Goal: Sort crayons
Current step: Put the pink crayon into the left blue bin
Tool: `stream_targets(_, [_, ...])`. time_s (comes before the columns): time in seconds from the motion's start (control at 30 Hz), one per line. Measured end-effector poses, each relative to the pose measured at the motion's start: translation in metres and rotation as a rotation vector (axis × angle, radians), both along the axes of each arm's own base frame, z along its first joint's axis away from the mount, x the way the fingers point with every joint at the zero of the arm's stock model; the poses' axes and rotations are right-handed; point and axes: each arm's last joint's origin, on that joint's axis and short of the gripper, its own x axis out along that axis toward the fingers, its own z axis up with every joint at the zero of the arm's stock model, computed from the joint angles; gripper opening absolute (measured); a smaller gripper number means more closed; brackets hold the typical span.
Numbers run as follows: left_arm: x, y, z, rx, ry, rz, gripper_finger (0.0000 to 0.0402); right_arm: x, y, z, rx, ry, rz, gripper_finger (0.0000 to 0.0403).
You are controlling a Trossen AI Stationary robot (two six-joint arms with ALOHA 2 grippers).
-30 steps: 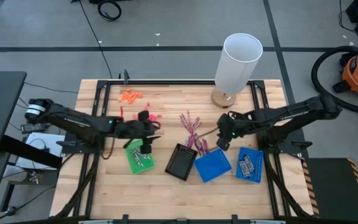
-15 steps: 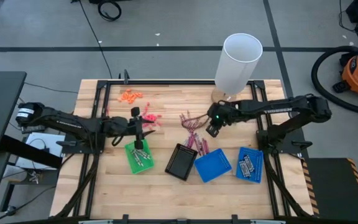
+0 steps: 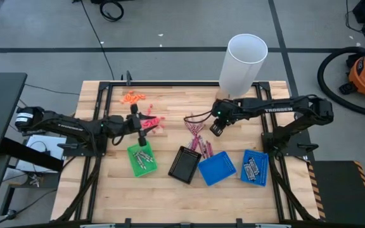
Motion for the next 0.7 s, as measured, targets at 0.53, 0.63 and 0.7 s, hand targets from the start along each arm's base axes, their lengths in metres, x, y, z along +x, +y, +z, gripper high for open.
stream_targets(0.53, [0.0001,0.0005,0.0003,-0.006,-0.005,0.003,0.0187,-0.0014,0.0076,-0.0026,0.030,0.015,-0.013,0.0122])
stream_targets(0.63, [0.0002,0.0005,0.0005,-0.014,-0.010,0.003,0.0187,-0.0015,0.0081,-0.0027,0.046,0.014,-0.006,0.0122])
stream_targets(0.7, [0.0002,0.0005,0.0005,-0.015,-0.010,0.004,0.0187,-0.0015,0.0081,-0.0027,0.046,0.014,-0.006,0.0122])
